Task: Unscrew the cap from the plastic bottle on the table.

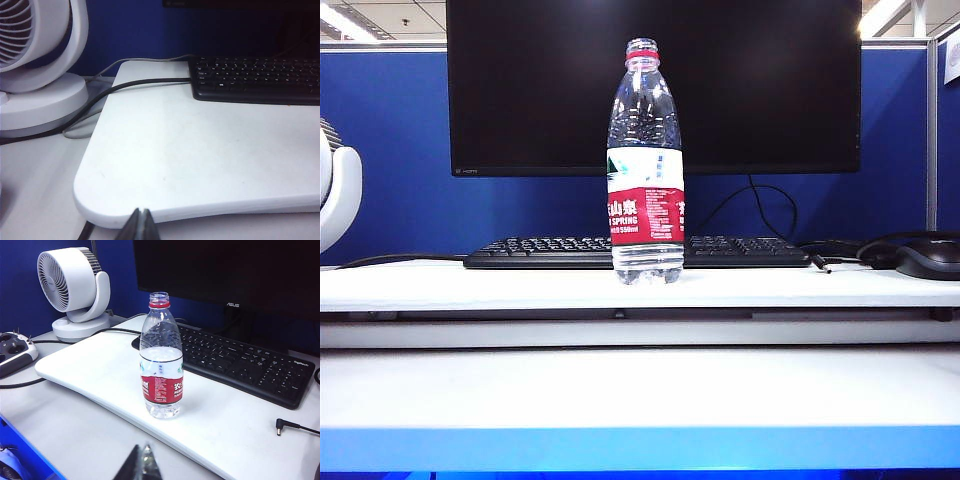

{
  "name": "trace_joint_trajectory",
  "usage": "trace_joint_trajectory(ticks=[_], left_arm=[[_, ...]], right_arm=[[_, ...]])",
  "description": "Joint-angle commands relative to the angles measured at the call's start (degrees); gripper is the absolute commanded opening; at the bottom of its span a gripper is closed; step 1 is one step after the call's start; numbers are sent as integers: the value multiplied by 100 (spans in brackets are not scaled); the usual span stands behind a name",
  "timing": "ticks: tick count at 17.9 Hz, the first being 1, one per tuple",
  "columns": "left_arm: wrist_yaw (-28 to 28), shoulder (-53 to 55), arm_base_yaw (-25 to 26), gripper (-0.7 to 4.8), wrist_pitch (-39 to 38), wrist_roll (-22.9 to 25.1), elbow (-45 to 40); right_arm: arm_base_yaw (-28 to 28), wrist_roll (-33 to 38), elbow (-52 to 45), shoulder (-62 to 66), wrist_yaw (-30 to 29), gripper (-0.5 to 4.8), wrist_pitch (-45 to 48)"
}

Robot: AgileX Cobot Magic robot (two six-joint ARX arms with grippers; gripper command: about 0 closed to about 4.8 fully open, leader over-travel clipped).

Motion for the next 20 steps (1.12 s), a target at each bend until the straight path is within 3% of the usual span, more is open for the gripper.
trace_joint_trajectory(ticks=[1,15,17,20], left_arm=[[28,-13,-4,-3,96,37,2],[28,-13,-4,-3,96,37,2],[28,-13,-4,-3,94,37,2],[42,-13,-4,-3,94,37,2]], right_arm=[[2,-15,35,0,0,-1,76],[-33,-175,33,-31,133,-1,-90],[-608,-214,-50,-173,525,-1,-363],[-2105,-216,-800,-619,791,-1,247]])
